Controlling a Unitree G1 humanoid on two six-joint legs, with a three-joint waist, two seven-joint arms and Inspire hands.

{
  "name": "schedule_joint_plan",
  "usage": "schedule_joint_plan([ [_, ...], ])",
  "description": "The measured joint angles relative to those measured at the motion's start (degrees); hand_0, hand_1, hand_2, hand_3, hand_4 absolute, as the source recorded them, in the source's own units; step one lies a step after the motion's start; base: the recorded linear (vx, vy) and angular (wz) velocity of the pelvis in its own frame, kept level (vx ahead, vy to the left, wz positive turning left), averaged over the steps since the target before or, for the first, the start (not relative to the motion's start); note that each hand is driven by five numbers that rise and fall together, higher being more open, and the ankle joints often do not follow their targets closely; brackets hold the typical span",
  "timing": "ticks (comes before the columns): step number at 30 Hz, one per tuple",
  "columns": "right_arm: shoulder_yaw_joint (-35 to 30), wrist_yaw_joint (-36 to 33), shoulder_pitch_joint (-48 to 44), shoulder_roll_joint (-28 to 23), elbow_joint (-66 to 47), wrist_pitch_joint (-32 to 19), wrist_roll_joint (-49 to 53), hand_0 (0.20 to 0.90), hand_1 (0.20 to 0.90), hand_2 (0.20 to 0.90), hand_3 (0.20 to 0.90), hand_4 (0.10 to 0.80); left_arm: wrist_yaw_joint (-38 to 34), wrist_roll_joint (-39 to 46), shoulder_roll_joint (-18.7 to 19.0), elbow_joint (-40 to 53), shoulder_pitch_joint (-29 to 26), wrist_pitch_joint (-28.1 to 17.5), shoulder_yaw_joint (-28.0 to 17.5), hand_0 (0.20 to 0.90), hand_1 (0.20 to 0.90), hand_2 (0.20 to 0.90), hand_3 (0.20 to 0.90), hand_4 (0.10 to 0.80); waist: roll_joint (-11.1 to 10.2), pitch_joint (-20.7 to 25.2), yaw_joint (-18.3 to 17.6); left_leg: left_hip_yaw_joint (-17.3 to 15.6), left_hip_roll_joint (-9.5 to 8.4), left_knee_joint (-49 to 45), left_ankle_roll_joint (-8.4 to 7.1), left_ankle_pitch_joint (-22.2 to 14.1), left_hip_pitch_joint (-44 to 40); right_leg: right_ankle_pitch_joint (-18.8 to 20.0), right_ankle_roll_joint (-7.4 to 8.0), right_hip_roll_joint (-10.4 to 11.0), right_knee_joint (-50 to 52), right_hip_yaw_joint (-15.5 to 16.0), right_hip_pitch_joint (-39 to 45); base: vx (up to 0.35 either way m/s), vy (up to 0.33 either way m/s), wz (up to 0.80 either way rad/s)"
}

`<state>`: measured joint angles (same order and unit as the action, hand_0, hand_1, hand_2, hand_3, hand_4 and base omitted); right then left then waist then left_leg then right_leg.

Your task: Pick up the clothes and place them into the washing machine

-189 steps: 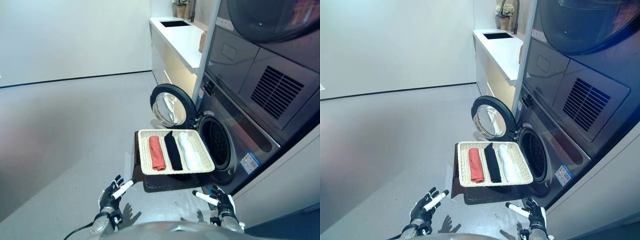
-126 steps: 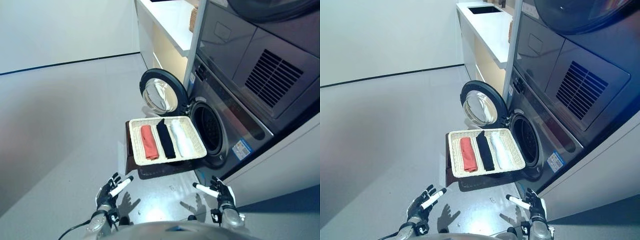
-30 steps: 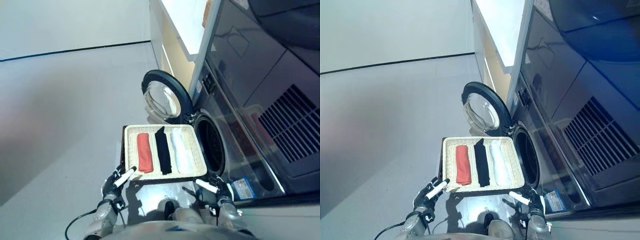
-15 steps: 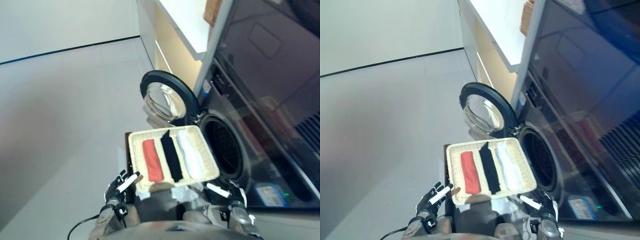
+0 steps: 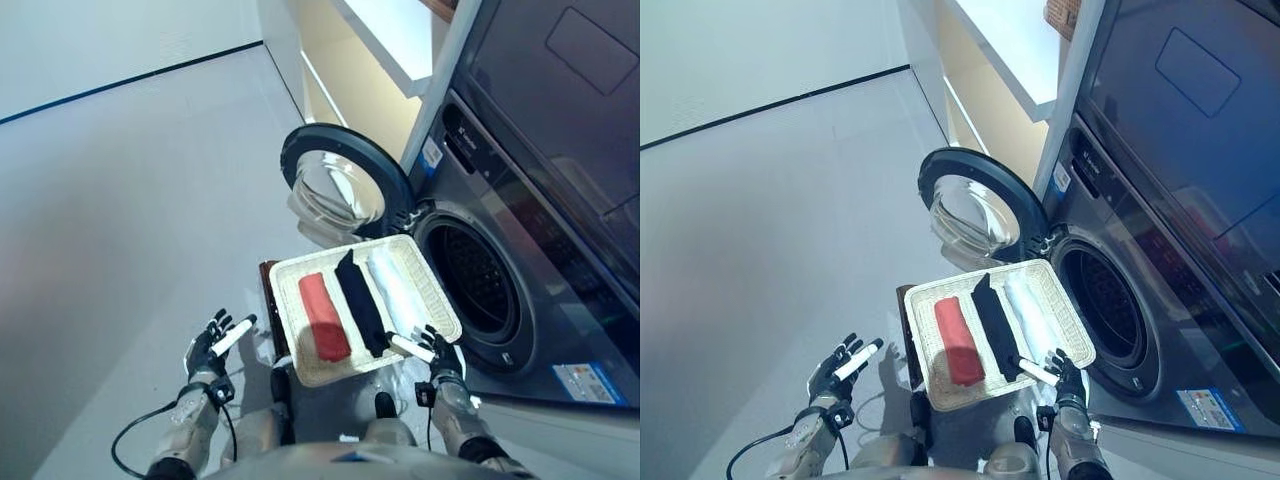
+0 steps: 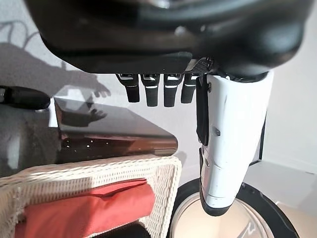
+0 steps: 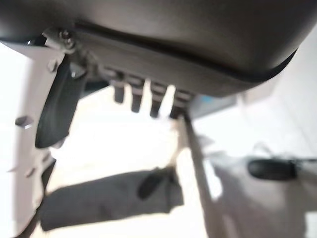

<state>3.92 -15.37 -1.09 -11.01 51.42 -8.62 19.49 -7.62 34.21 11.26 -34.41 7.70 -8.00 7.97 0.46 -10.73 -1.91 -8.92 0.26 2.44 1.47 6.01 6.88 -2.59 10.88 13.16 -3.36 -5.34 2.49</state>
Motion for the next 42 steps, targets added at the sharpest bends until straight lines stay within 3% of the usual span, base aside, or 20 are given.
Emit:
schedule_joint_plan([
  [5, -0.06, 0.08, 0.04, -0.15, -2.31, -0.03, -0.04, 0.900, 0.900, 0.900, 0.900, 0.800, 0.12, 0.27, -0.55, -0.07, -0.52, 0.07, 0.14, 0.900, 0.900, 0.900, 0.900, 0.800, 0.02, 1.34, 0.54, -0.27, -0.69, -0.29, 0.58, -2.00, -1.16, -0.06, 0.09, -0.05, 3.91, 1.87, -0.75, 0.116, 0.159, -0.04],
  [6, -0.07, 0.08, -0.02, -0.43, -2.33, 0.00, -0.03, 0.900, 0.900, 0.900, 0.900, 0.800, 0.12, 0.27, -0.84, -0.27, -0.09, 0.11, 0.16, 0.900, 0.900, 0.900, 0.900, 0.800, 0.59, 1.55, 0.89, 0.01, 0.04, -0.17, 0.80, -1.80, -1.46, -0.45, 0.11, -0.10, 5.94, 1.89, -1.72, 0.196, 0.318, -0.26],
  [9, -0.05, 0.13, 0.14, -1.56, -2.41, -0.02, -0.16, 0.900, 0.900, 0.900, 0.900, 0.800, 0.37, 0.26, -1.76, -0.73, 0.31, 0.27, 0.41, 0.900, 0.900, 0.900, 0.900, 0.800, 2.23, 2.15, 0.46, 0.86, -0.09, -0.05, 2.26, -2.99, -3.98, -1.01, -0.89, -0.66, 19.66, 2.57, -6.06, 0.143, 0.226, -0.02],
  [13, 0.28, 0.25, 1.49, -1.44, -2.39, 0.01, -0.67, 0.900, 0.900, 0.900, 0.900, 0.800, 0.72, 0.26, -1.18, -0.46, 1.73, 0.15, 0.23, 0.900, 0.900, 0.900, 0.900, 0.800, 1.93, 2.75, -0.24, 1.09, -1.79, -0.14, 4.39, -4.18, -6.42, 2.36, -3.71, 1.16, 33.49, 2.97, -11.67, 0.132, 0.122, 0.18],
  [14, 0.30, 0.30, 1.76, -1.33, -2.73, 0.03, -0.94, 0.900, 0.900, 0.900, 0.900, 0.800, 0.76, 0.26, -1.16, -0.20, 2.43, 0.19, 0.03, 0.900, 0.900, 0.900, 0.900, 0.800, 2.16, 2.64, -0.42, 0.95, -1.93, 0.07, 5.32, -3.56, -6.42, 2.95, -3.40, 1.87, 34.32, 4.00, -12.31, 0.223, -0.040, 0.06],
  [17, 0.56, 0.51, 2.69, -1.18, -2.85, 0.23, -1.13, 0.900, 0.900, 0.900, 0.900, 0.800, 0.63, 0.29, -0.95, -0.27, 4.11, 0.35, -0.52, 0.900, 0.900, 0.900, 0.900, 0.800, 2.14, 2.49, -0.15, 1.94, -3.18, 0.42, 6.21, -3.59, -6.01, 1.93, -1.71, 4.18, 30.83, 4.72, -12.63, 0.191, -0.132, 0.00],
  [20, 0.51, 0.48, 3.25, -1.11, -3.06, 0.44, -1.12, 0.900, 0.900, 0.900, 0.900, 0.800, 0.60, 0.33, -0.27, -0.29, 4.27, 0.46, -0.51, 0.900, 0.900, 0.900, 0.900, 0.800, 2.21, 1.41, -0.99, 5.80, -3.62, -0.38, 6.14, -3.09, -4.45, 3.12, 1.78, 6.12, 14.85, 4.72, -11.07, 0.168, -0.125, 0.13],
  [22, 0.49, 0.49, 3.96, -1.05, -3.09, 1.25, -1.13, 0.900, 0.900, 0.900, 0.900, 0.800, 0.63, 0.33, -0.03, -0.26, 4.39, 0.40, -0.77, 0.900, 0.900, 0.900, 0.900, 0.800, 0.89, 0.70, -2.07, 8.05, -4.20, -0.17, 5.48, -2.97, -4.57, 6.31, 3.85, 7.64, 6.71, 4.69, -9.51, 0.159, -0.144, 0.46],
  [24, 0.45, 0.48, 4.78, -0.98, -3.10, 1.25, -1.14, 0.900, 0.900, 0.900, 0.900, 0.800, 0.71, 0.34, 0.23, -0.17, 4.46, 0.42, -0.71, 0.900, 0.900, 0.900, 0.900, 0.800, -1.02, -0.03, -2.16, 8.90, -4.30, 0.01, 3.95, -2.75, -4.74, 9.49, 2.92, 8.30, 3.75, 5.76, -8.85, 0.103, -0.144, 0.43],
  [26, 0.42, 0.46, 5.76, 1.23, -3.10, 1.25, -1.16, 0.900, 0.900, 0.900, 0.900, 0.800, 0.68, 0.38, 2.46, 0.51, 5.54, 0.34, -1.04, 0.900, 0.900, 0.900, 0.900, 0.800, -5.96, 0.62, -1.79, 8.78, -5.00, 0.73, 0.96, -2.26, -4.76, 10.05, 1.63, 8.10, 4.02, 8.16, -8.37, 0.063, -0.205, 0.32],
  [27, 0.26, 0.46, 5.30, 1.16, -3.07, 1.36, -1.22, 0.900, 0.900, 0.900, 0.900, 0.800, 0.35, 0.62, 2.00, -0.34, 5.34, 0.68, -1.13, 0.900, 0.900, 0.900, 0.900, 0.800, -5.68, 0.09, -1.74, 8.84, -3.69, 0.40, -0.25, -2.73, -4.67, 9.13, 2.60, 8.01, 3.69, 9.43, -8.00, 0.034, -0.189, 0.15],
  [30, -0.06, 0.46, 4.54, -0.64, -4.58, 1.24, -1.29, 0.900, 0.900, 0.900, 0.900, 0.800, 0.21, 0.73, -0.60, 0.14, 6.61, 0.81, -0.57, 0.900, 0.900, 0.900, 0.900, 0.800, -2.71, -0.85, -2.01, 8.95, 1.07, -0.78, -3.08, -3.52, -4.41, 8.02, 1.15, 3.10, 4.22, 9.29, -7.93, 0.006, -0.139, -0.13],
  [34, 0.01, 0.39, 3.78, -2.37, -5.59, 1.12, -2.07, 0.900, 0.900, 0.900, 0.900, 0.800, 0.16, 1.61, -1.65, 0.89, 5.55, 0.61, -0.59, 0.900, 0.900, 0.900, 0.900, 0.800, -1.54, -0.96, -1.80, 10.31, 4.11, -1.67, -4.67, -3.82, -2.93, 7.32, -0.26, 0.27, 4.27, 11.84, -8.06, 0.010, -0.194, 0.08],
  [37, 0.06, 0.40, 3.25, -2.80, -4.99, 1.03, -2.05, 0.900, 0.900, 0.900, 0.900, 0.800, 0.09, 2.53, -1.58, 2.48, 2.14, 0.15, -0.36, 0.900, 0.900, 0.900, 0.900, 0.800, -1.66, -2.31, -1.76, 13.37, 4.76, -6.73, -5.59, -4.49, 2.84, 6.26, -0.98, -0.61, 5.80, 14.16, -9.77, -0.115, -0.133, 0.57],
  [38, 0.10, 0.30, 2.30, -2.87, -3.91, 0.73, -2.06, 0.900, 0.900, 0.900, 0.900, 0.800, 0.11, 2.67, -1.18, 2.67, 0.38, -0.18, 0.04, 0.900, 0.900, 0.900, 0.900, 0.800, -1.91, -3.30, -1.98, 14.24, 4.04, -11.89, -6.03, -4.71, 7.16, 5.21, -1.07, -0.32, 7.58, 14.06, -10.94, -0.163, 0.025, 0.99],
  [39, -0.13, 0.10, 1.65, -3.48, -3.25, 0.89, -2.03, 0.900, 0.900, 0.900, 0.900, 0.800, 0.36, 2.85, -1.01, 3.19, -1.51, -0.18, 0.79, 0.900, 0.900, 0.900, 0.900, 0.800, -2.01, -4.03, -2.63, 13.87, 3.90, -13.84, -7.15, -3.51, 10.99, 4.64, -1.05, 1.52, 7.58, 14.79, -11.45, -0.088, 0.127, 0.94],
  [40, -0.07, -0.21, 0.63, -4.67, -2.83, 1.02, -2.05, 0.900, 0.900, 0.900, 0.900, 0.800, 0.72, 3.04, -1.03, 4.37, -2.37, -0.53, 1.66, 0.900, 0.900, 0.900, 0.900, 0.800, -0.87, -5.59, -1.49, 11.85, 5.99, -13.72, -5.51, -4.12, 11.22, 5.14, -0.63, 2.12, 7.60, 16.70, -12.03, 0.001, 0.049, 0.41],
  [41, -0.01, -0.55, -0.93, -5.94, -2.97, 1.00, -2.05, 0.900, 0.900, 0.900, 0.900, 0.800, 0.70, 3.24, -1.21, 4.66, -1.84, -0.80, 2.05, 0.900, 0.900, 0.900, 0.900, 0.800, 0.14, -5.99, -0.90, 12.92, 8.03, -14.16, -6.86, -5.88, 10.55, 5.06, -0.54, 1.88, 8.69, 16.01, -13.46, -0.003, 0.057, -0.16],
  [42, -0.07, -0.88, -1.83, -6.25, -3.38, 0.81, -2.06, 0.900, 0.900, 0.900, 0.900, 0.800, 0.70, 3.53, -1.31, 4.60, -1.28, -0.71, 2.07, 0.900, 0.900, 0.900, 0.900, 0.800, 0.95, -5.90, -0.82, 13.13, 8.78, -13.62, -7.81, -7.19, 10.10, 4.83, -0.14, 1.90, 9.60, 15.75, -14.31, -0.036, 0.000, -0.26],
])
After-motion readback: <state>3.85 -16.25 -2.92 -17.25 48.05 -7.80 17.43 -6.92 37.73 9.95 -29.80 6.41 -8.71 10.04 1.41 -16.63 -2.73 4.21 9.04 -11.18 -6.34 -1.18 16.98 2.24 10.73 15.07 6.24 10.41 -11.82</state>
